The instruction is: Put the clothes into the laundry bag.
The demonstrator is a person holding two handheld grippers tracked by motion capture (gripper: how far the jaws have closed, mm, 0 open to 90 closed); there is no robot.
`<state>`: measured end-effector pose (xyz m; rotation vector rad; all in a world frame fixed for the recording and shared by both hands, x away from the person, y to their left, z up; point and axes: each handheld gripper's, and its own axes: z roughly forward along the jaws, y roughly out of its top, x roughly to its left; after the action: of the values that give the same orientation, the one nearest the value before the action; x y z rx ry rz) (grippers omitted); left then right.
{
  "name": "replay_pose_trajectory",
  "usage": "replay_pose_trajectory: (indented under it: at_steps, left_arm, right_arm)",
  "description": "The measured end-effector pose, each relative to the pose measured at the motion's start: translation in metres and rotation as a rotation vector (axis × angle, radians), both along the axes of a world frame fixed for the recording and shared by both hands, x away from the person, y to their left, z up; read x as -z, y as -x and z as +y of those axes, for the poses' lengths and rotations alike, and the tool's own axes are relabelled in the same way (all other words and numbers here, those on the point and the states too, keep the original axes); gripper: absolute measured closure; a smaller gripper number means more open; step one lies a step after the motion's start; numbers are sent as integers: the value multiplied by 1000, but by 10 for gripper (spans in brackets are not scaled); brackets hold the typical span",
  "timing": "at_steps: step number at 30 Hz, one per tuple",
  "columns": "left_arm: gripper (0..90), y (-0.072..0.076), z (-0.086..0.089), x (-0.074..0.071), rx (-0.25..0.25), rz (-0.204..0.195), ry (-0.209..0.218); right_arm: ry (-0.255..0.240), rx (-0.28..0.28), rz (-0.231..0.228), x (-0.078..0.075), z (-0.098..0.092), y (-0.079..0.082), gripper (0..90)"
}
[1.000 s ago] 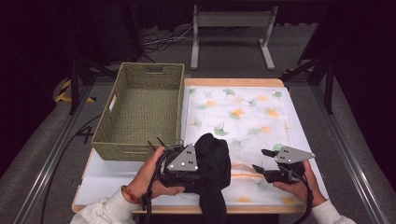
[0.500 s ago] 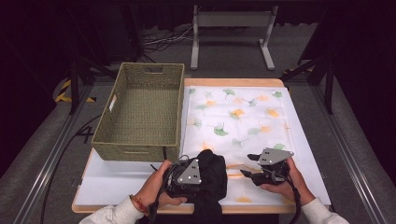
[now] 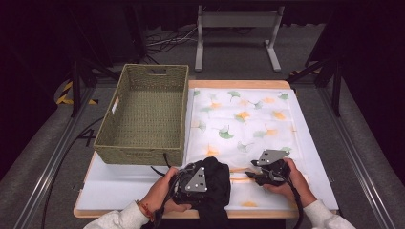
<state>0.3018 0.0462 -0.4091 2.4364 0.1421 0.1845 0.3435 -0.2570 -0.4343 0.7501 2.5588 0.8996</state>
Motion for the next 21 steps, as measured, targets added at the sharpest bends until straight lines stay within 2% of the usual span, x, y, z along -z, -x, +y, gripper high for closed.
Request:
replay_pose_trajectory:
  at_steps: [4, 5, 9, 12, 18, 21]
  left_arm:
    - [650, -1, -1, 5, -4, 7, -9]
    - [650, -1, -2, 6, -4, 4, -14]
    - [650, -1, -3, 8, -5, 3, -16]
    - [650, -1, -3, 8, -6, 3, -16]
    - [651, -1, -4, 5, 3, -4, -23]
    - [652, -2, -5, 2, 6, -9, -13]
  right_arm:
    - [-3, 9, 16, -1, 2, -3, 709]
    - [5, 20, 2, -1, 3, -3, 759]
    - [23, 47, -23, -2, 7, -4, 853]
    - [12, 51, -46, -5, 7, -3, 874]
    - [-55, 74, -115, -25, 8, -1, 888]
    - [-83, 80, -130, -33, 9, 1, 889]
